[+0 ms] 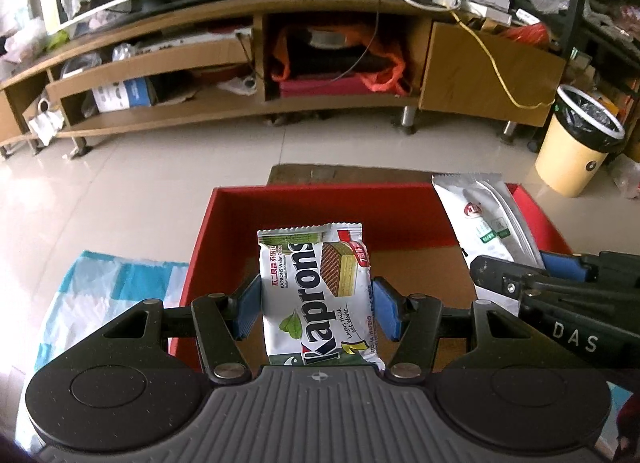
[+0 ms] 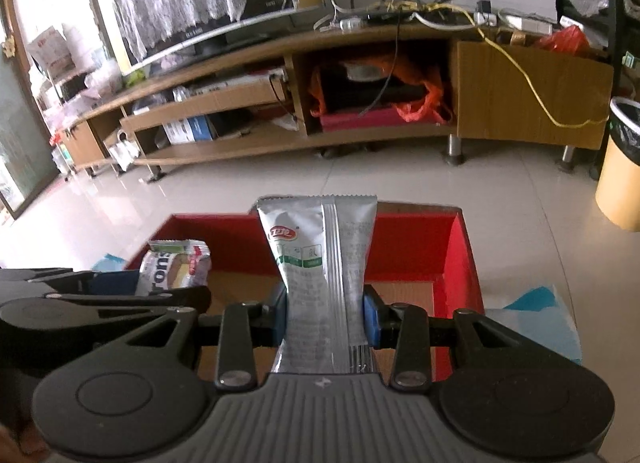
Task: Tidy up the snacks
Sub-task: 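Open both tools to drop the wafer pack and drink pouch into the box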
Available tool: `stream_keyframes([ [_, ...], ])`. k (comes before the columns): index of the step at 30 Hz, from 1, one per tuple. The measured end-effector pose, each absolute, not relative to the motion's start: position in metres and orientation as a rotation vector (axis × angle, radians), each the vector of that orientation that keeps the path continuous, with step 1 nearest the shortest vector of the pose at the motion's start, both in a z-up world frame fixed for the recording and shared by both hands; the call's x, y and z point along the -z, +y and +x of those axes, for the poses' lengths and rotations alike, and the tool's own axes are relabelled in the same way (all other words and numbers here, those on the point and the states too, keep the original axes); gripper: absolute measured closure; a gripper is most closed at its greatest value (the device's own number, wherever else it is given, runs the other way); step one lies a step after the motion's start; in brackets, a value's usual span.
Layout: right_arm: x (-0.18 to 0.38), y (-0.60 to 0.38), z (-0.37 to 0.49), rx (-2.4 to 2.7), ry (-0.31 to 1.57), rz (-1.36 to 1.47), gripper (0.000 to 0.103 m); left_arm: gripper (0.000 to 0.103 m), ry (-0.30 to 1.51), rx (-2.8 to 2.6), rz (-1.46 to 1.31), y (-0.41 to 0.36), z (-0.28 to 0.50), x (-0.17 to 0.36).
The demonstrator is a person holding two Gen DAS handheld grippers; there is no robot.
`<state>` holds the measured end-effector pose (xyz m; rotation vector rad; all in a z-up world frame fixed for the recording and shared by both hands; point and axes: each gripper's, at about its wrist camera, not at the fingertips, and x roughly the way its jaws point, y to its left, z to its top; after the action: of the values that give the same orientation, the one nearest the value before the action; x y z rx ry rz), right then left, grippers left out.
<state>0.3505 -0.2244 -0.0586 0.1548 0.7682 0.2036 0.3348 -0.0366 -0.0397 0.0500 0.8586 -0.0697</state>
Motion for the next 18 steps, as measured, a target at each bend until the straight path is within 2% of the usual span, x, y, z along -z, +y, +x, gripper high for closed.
stream_keyframes([
  [18,0.082,-0.226,0.356,-0.167,0.843,0.109,0.067,0.035,0.906,0.030,0.062,-0.032,0.340,0.055],
])
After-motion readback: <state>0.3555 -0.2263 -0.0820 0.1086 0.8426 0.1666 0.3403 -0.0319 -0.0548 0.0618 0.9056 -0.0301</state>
